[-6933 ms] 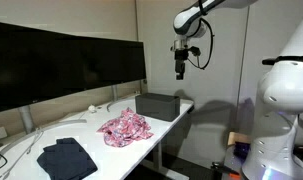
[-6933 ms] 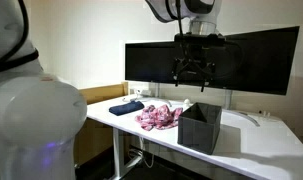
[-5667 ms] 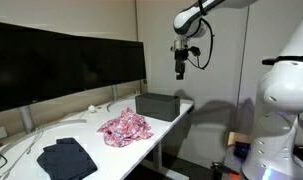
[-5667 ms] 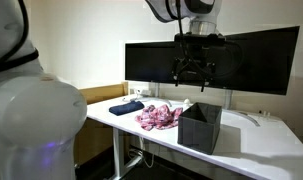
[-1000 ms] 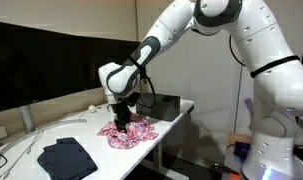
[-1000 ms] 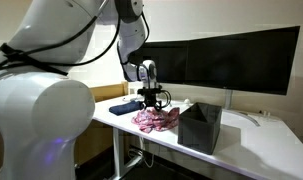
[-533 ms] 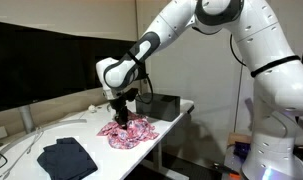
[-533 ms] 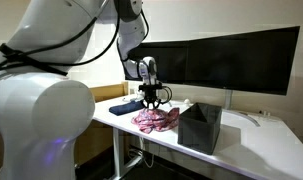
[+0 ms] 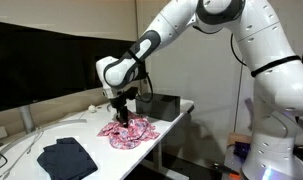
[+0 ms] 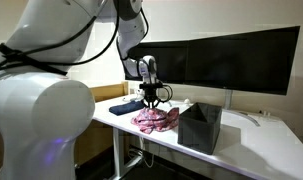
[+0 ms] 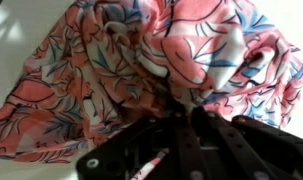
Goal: Pick up the cloths and put them in the box
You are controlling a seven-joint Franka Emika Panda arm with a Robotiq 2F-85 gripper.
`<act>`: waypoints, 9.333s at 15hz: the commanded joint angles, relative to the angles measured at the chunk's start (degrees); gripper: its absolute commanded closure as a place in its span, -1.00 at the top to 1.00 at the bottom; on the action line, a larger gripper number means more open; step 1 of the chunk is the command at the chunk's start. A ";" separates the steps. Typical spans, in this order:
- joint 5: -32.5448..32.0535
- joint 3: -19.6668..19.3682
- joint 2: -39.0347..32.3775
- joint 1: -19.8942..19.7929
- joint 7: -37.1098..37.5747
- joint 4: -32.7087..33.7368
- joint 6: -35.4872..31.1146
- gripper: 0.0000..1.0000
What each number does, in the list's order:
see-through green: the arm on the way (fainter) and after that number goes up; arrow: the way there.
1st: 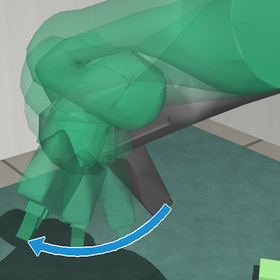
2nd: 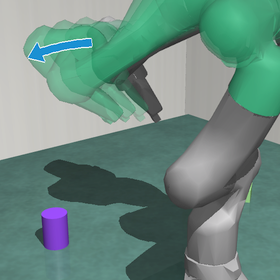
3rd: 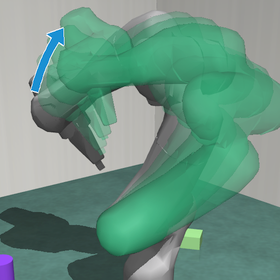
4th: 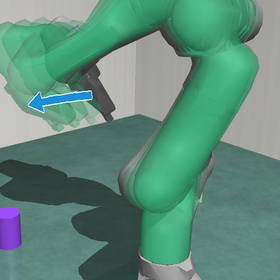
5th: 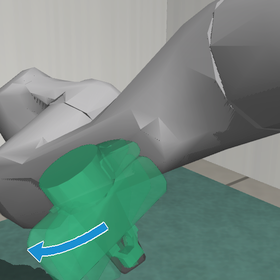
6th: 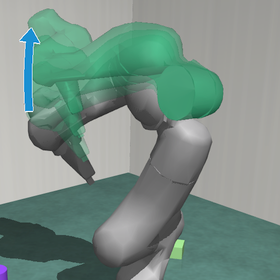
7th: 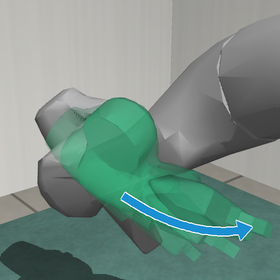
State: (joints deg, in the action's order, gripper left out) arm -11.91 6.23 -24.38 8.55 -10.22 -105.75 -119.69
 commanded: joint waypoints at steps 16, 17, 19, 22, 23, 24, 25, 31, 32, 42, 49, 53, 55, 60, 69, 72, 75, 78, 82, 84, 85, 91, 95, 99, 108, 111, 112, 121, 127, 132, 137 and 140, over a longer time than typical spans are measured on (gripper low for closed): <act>2.29 1.20 19.93 -1.14 -5.51 -4.54 10.86 -0.78; 2.63 1.00 20.89 -1.37 -5.89 -3.97 12.14 -0.78; 2.85 0.42 22.94 -1.76 -6.08 -3.04 14.08 -0.78; 2.53 -0.91 24.79 -2.67 -6.19 -0.36 16.39 -0.78; 2.41 -1.24 24.98 -2.90 -6.26 1.21 17.60 -0.78; 2.15 -1.64 25.17 -3.14 -6.30 2.83 18.56 -0.78; 1.85 -1.97 24.97 -3.32 -6.39 5.03 20.00 -0.78; 1.62 -2.79 22.91 -3.83 -5.57 17.91 26.26 -0.78; 1.49 -2.88 22.46 -3.89 -5.21 19.80 26.77 -0.78; 6.59 -6.54 14.18 -7.44 -3.81 39.36 32.60 -0.80; 10.41 -10.66 13.01 -11.96 -3.87 47.51 36.90 -0.80; 12.92 -12.88 11.66 -14.64 -3.69 50.24 39.46 -0.80; 13.89 -13.67 10.63 -15.80 -3.50 50.56 39.54 -0.80; 14.63 -15.05 9.06 -17.85 -4.11 48.22 38.15 -0.80; 13.43 -15.45 6.70 -19.13 -5.20 40.77 35.06 -0.81; 12.97 -15.28 6.92 -18.60 -5.15 35.52 31.97 -0.81; 10.30 -15.61 8.46 -17.35 -3.23 27.87 23.17 -0.81; 7.54 -15.61 10.02 -15.64 -1.47 18.95 12.64 -0.82; 3.34 -14.08 12.65 -14.85 0.75 7.33 2.87 -0.82; 1.90 -13.70 13.69 -14.48 1.64 2.06 -0.40 -0.82; 1.52 -13.60 13.95 -14.44 1.92 -0.37 -1.55 -0.82; 1.73 -14.18 12.17 -15.24 2.85 -11.76 -5.58 -0.82; 1.47 -15.08 8.35 -15.42 5.58 -14.28 -7.94 -0.81; 1.10 -15.15 7.51 -14.95 6.26 -14.20 -8.33 -0.28; 0.91 -13.67 17.83 -14.05 4.97 -12.21 -5.91 0.78; 0.86 -12.82 22.58 -13.69 5.14 -11.72 -6.10 1.00; 1.21 -12.30 24.44 -13.46 5.00 -11.82 -6.41 1.00; 6.79 -5.99 34.54 -7.54 4.00 -12.14 -6.80 1.00; 11.57 -0.91 34.04 -1.52 3.07 -10.99 -2.64 1.00; 10.45 0.64 33.46 -0.44 4.23 -10.51 -2.49 1.00; 11.58 1.15 33.23 0.33 5.27 -15.15 -4.21 1.00; 10.93 3.17 30.62 1.44 7.37 -17.16 -6.41 1.00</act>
State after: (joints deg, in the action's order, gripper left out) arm -1.36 7.72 7.98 9.01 -5.35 -120.42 -123.20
